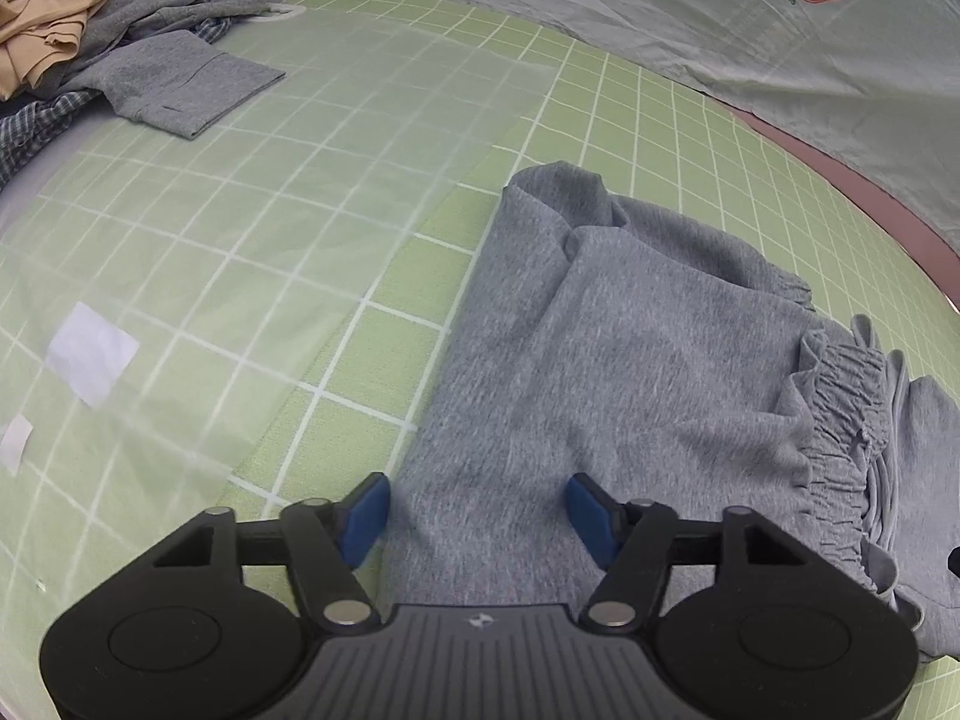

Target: Fold clothes

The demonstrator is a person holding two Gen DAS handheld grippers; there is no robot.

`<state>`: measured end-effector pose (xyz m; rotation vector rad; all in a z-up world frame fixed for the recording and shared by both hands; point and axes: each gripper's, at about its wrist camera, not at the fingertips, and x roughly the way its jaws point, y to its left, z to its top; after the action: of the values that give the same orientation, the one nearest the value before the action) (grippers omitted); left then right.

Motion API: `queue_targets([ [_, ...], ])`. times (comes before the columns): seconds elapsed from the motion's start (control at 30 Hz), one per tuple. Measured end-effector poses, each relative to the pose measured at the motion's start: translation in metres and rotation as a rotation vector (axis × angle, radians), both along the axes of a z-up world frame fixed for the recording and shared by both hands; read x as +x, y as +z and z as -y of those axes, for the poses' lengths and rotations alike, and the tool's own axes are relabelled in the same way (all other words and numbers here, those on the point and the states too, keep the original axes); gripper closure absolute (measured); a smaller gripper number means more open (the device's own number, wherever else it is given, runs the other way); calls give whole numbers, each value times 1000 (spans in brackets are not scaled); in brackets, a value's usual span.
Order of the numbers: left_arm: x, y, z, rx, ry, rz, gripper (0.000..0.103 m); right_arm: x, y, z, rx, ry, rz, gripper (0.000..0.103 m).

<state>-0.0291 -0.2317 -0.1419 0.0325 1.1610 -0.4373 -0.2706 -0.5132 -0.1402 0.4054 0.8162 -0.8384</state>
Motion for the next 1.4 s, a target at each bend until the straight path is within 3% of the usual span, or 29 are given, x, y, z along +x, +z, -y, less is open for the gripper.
queue_targets([
  [0.03,0,2,1,-15,5,-6,73,-4,0,2,4,-15,3,11],
  [0.1,-4,12,7,-44,3,8,92,-9,-1,6,8,-34,3,11],
  [0.23,-16,44,30,-113,-30,79,95,-17,-2,15,10,-34,-14,11],
  [0.4,-54,78,101,-204,-184,145,96,-38,-5,34,29,-29,-19,11],
  [0.57,-97,67,183,-295,-323,38,97,-62,-6,61,37,-20,-35,12],
  [0.67,-112,29,220,-322,-323,-135,96,-78,-6,82,36,-25,-38,12],
  [0.77,-123,14,234,-271,-304,-202,77,-91,-8,108,54,-48,-24,11],
  [0.83,-126,25,227,-285,-275,-155,56,-97,-8,123,74,-55,3,11],
  [0.9,-120,38,210,-293,-223,-110,45,-100,-7,134,105,-58,42,11],
  [1.0,-112,59,184,-305,-146,-43,35,-93,-8,146,212,-28,153,12],
  [1.07,-106,72,168,-304,-93,2,32,-79,-8,147,284,11,224,12],
  [1.2,-89,58,140,-153,17,15,32,-42,-17,147,485,111,392,19],
  [1.3,-76,41,124,-114,84,-17,32,-8,-35,148,682,169,500,37],
  [1.33,-72,35,120,-116,103,-34,32,4,-41,147,728,193,507,45],
  [1.4,-64,26,115,-111,124,-63,32,22,-49,143,773,239,486,50],
])
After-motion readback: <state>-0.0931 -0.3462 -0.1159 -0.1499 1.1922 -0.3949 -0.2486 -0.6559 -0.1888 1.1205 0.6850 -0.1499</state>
